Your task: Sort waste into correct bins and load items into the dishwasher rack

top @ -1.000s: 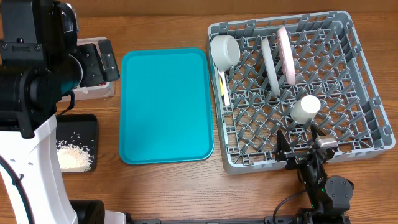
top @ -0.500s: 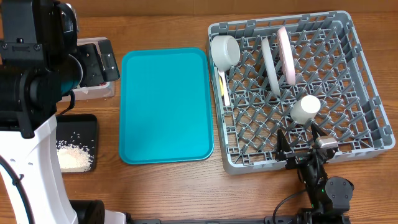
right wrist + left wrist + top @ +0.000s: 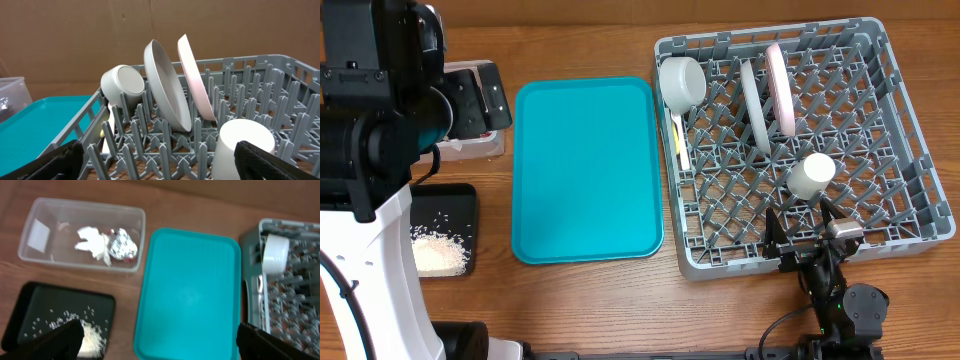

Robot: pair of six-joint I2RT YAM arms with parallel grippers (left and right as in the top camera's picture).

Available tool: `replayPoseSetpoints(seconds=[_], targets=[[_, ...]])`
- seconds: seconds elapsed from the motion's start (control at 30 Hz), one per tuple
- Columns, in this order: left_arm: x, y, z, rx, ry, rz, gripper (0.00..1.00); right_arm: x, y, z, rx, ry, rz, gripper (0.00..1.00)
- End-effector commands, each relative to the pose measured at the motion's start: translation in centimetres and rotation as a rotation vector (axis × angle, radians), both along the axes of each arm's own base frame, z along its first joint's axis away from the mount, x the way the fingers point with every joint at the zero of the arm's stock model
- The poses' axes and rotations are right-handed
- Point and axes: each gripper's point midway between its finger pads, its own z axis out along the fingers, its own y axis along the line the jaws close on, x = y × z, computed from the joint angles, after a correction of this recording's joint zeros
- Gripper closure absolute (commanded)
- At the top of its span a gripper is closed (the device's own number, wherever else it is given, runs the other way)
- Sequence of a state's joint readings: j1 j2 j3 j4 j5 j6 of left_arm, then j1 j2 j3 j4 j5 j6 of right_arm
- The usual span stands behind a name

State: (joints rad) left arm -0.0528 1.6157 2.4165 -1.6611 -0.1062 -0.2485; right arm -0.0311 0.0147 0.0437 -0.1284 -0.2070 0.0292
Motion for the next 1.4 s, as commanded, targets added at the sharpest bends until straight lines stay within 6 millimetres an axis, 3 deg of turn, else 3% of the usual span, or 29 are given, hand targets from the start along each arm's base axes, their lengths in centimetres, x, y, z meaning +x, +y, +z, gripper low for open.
replayPoseSetpoints(seconds=[0.0, 0.17, 0.33, 0.47, 0.73, 1.03, 1.2, 1.37], targets=[[0.2, 0.8, 2.6, 0.085, -0.117, -0.013, 0.0, 0.0, 0.0, -0.1, 0.0, -0.009, 0.0, 0.0], [0.0, -1.8, 7.0, 0.142, -0.353, -0.253, 0.0, 0.0, 0.0, -0.1, 0.0, -0.009, 0.0, 0.0], [-1.9, -2.2, 7.1, 0.255, -0.472, -0.356, 0.0, 0.0, 0.0, 0.0, 0.0, -0.01, 0.0, 0.0], [-3.8, -1.4, 4.5, 0.344, -0.499, -0.362, 0.0, 0.0, 0.0, -0.1, 0.0, -0.009, 0.0, 0.0], [-7.4, -0.9, -3.3, 0.364, -0.561, -0.339, 0.0, 0.0, 0.0, -0.1, 0.0, -0.009, 0.0, 0.0], [-9.6, -0.9, -11.1, 0.386, -0.684, -0.322, 0.0, 0.0, 0.0, -0.1, 0.0, -0.009, 0.0, 0.0], [-10.3, -0.5, -14.0, 0.405, -0.783, -0.287, 0.0, 0.0, 0.0, -0.1, 0.0, -0.009, 0.0, 0.0], [-9.6, 0.3, -15.8, 0.424, -0.89, -0.234, 0.0, 0.0, 0.0, -0.1, 0.0, -0.009, 0.0, 0.0]])
